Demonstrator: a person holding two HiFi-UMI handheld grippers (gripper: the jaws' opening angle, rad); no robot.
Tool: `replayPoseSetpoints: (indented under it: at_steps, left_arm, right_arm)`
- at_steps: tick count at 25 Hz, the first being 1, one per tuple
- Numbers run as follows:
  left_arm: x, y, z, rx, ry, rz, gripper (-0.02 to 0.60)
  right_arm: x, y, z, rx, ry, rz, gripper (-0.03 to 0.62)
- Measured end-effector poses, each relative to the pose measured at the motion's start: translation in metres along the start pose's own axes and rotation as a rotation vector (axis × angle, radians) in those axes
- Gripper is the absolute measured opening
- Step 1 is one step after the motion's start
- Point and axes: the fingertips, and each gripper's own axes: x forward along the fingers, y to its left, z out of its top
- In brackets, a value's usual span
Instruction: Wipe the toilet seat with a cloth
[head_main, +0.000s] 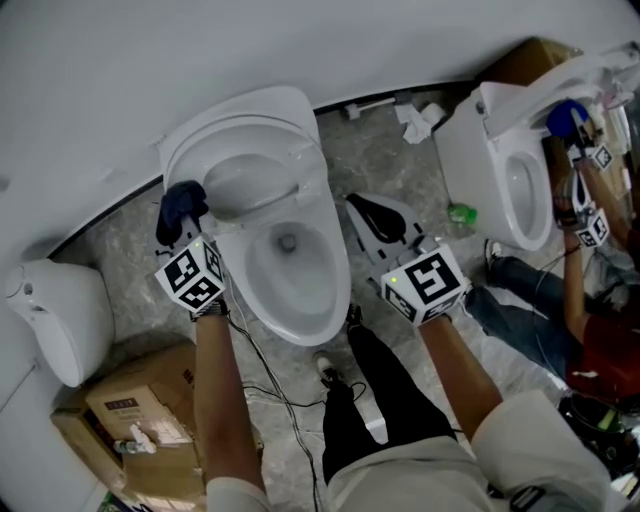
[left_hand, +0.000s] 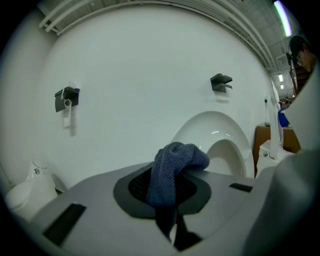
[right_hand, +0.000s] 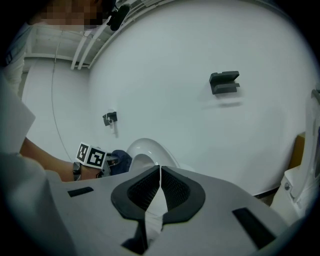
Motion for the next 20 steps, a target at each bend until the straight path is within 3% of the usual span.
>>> replayPoseSetpoints:
  at_steps: [8,20]
  left_arm:
    - [0.007,-0.016,0.024,-0.079,-0.038,0.037,0.043]
    - [0.013,-0.093,0.079,-0.127,-0.119,-0.093,0.041]
  right_arm:
    - [-0.010,-0.026,0.011,-0.002,-0.016,-0.021,0.029]
    - [-0.032,-0.062,0.003,0.010,-0.024,-0.069,0.029]
